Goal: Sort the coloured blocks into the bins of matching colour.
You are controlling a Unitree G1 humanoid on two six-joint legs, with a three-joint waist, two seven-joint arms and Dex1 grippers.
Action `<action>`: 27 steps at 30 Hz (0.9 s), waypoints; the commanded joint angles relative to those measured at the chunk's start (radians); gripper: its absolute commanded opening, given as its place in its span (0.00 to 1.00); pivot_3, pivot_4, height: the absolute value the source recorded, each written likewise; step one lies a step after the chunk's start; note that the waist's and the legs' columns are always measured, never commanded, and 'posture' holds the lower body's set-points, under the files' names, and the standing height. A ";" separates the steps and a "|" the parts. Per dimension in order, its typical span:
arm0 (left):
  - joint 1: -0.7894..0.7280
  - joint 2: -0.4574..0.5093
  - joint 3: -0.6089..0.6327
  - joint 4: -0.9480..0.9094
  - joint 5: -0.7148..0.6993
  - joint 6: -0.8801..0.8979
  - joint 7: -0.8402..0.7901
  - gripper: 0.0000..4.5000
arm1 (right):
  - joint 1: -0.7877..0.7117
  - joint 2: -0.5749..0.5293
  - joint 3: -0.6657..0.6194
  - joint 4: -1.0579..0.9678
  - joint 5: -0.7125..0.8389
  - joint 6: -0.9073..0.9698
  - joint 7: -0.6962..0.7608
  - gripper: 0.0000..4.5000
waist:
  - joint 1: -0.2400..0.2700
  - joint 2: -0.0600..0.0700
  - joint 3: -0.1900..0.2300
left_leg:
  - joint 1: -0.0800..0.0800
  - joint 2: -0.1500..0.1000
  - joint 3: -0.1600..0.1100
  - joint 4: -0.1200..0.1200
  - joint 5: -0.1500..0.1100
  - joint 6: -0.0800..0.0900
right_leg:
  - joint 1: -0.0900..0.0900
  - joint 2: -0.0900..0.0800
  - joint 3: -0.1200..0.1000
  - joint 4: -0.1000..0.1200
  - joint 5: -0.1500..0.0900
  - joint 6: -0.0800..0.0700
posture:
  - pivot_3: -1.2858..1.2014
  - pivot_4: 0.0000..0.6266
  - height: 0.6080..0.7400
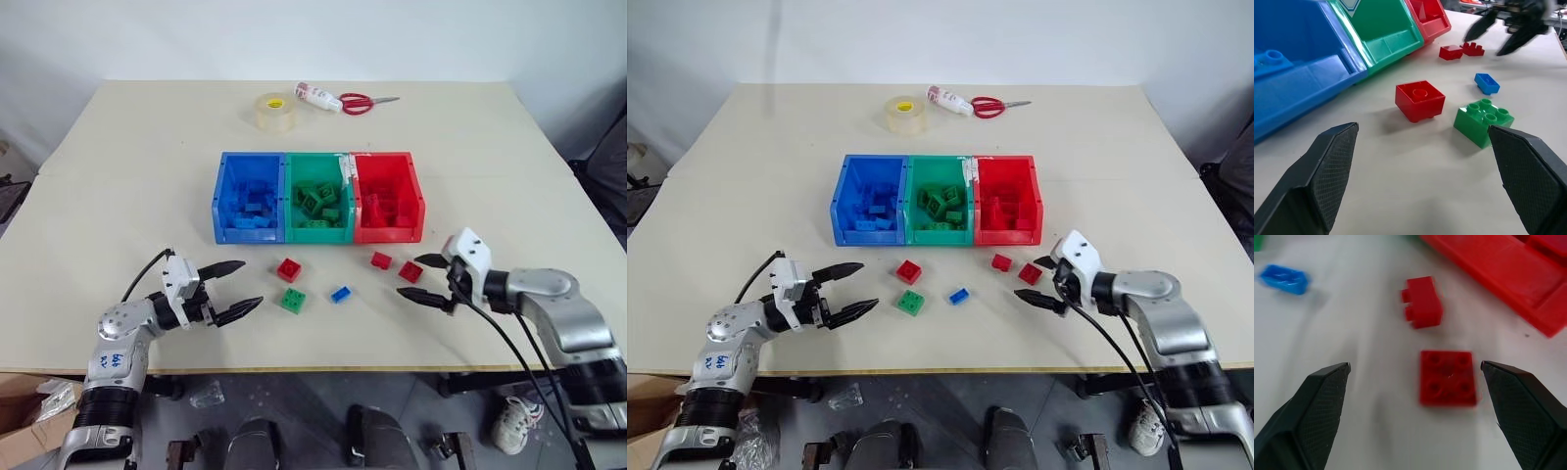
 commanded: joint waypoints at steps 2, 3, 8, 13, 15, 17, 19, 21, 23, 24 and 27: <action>0.017 0.002 0.035 -0.063 -0.033 -0.018 0.012 1.00 | -0.034 0.024 0.008 0.060 -0.031 -0.036 -0.021 0.99 | 0.001 0.000 0.000 | 0.000 0.000 0.000 0.000 0.000 0.000 | 0.000 0.000 0.000 0.000 0.000 0.000 | 0.52 0.24 1.00; 0.022 0.006 0.037 -0.068 -0.034 -0.015 0.009 1.00 | -0.030 0.026 0.008 0.057 -0.028 -0.039 -0.012 0.96 | 0.000 0.000 0.000 | 0.000 0.000 0.000 0.000 0.000 0.000 | 0.000 0.000 0.000 0.000 0.000 0.000 | 0.52 0.24 1.00; 0.047 0.022 0.049 -0.086 -0.041 -0.007 0.002 1.00 | 0.002 0.023 -0.014 0.009 -0.010 -0.030 -0.011 0.64 | -0.001 0.000 0.000 | 0.000 0.000 0.000 0.000 0.000 0.000 | 0.000 0.000 0.000 0.000 0.000 0.000 | 0.52 0.24 1.00; 0.064 0.032 0.056 -0.095 -0.051 0.000 -0.012 1.00 | 0.025 0.018 -0.030 -0.038 -0.002 -0.018 -0.022 0.32 | 0.000 0.000 0.000 | 0.000 0.000 0.000 0.000 0.000 0.000 | 0.000 0.000 0.000 0.000 0.000 0.000 | 0.52 0.24 1.00; 0.062 0.037 0.059 -0.089 -0.054 -0.001 -0.017 1.00 | 0.026 0.017 -0.046 -0.080 0.011 -0.008 -0.028 0.32 | 0.000 0.000 0.000 | 0.000 0.000 0.000 0.000 0.000 0.000 | 0.000 0.000 0.000 0.000 0.000 0.000 | 0.52 0.24 1.00; 0.057 0.041 0.062 -0.081 -0.054 -0.002 -0.021 1.00 | 0.008 0.018 -0.057 -0.118 0.025 0.011 -0.038 0.32 | 0.000 0.000 0.000 | 0.000 0.000 0.000 0.000 0.000 0.000 | 0.000 0.000 0.000 0.000 0.000 0.000 | 0.52 0.24 1.00; 0.054 0.042 0.061 -0.075 -0.054 -0.005 -0.022 1.00 | -0.040 0.030 -0.076 -0.143 0.050 0.030 -0.057 0.32 | -0.001 0.000 0.000 | 0.000 0.000 0.000 0.000 0.000 0.000 | 0.000 0.000 0.000 0.000 0.000 0.000 | 0.52 0.24 1.00; 0.050 0.040 0.058 -0.075 -0.053 -0.005 -0.022 1.00 | -0.106 0.044 -0.087 -0.138 0.068 0.048 -0.075 0.32 | -0.003 0.000 0.000 | 0.000 0.000 0.000 0.000 0.000 0.000 | -0.001 0.000 0.000 0.000 0.000 0.000 | 0.52 0.24 1.00; 0.045 0.037 0.053 -0.073 -0.051 -0.004 -0.021 1.00 | -0.181 0.064 -0.090 -0.099 0.069 0.023 -0.083 0.32 | -0.004 0.000 0.000 | 0.000 0.001 0.001 0.000 0.000 0.000 | -0.002 0.001 0.001 0.001 0.000 0.000 | 0.52 0.24 1.00; 0.042 0.034 0.051 -0.071 -0.050 -0.004 -0.021 1.00 | -0.225 0.078 -0.085 -0.056 0.059 -0.001 -0.090 0.32 | -0.004 0.000 0.000 | 0.000 0.001 0.001 0.000 0.000 0.000 | -0.003 0.001 0.002 0.002 0.000 -0.001 | 0.52 0.24 1.00; 0.030 0.025 0.042 -0.058 -0.044 -0.008 -0.023 1.00 | -0.365 0.130 -0.060 0.136 0.005 -0.100 -0.118 0.32 | -0.003 0.000 0.000 | 0.000 0.002 0.002 0.000 0.000 -0.001 | -0.003 0.002 0.002 0.002 0.000 -0.001 | 0.52 0.24 1.00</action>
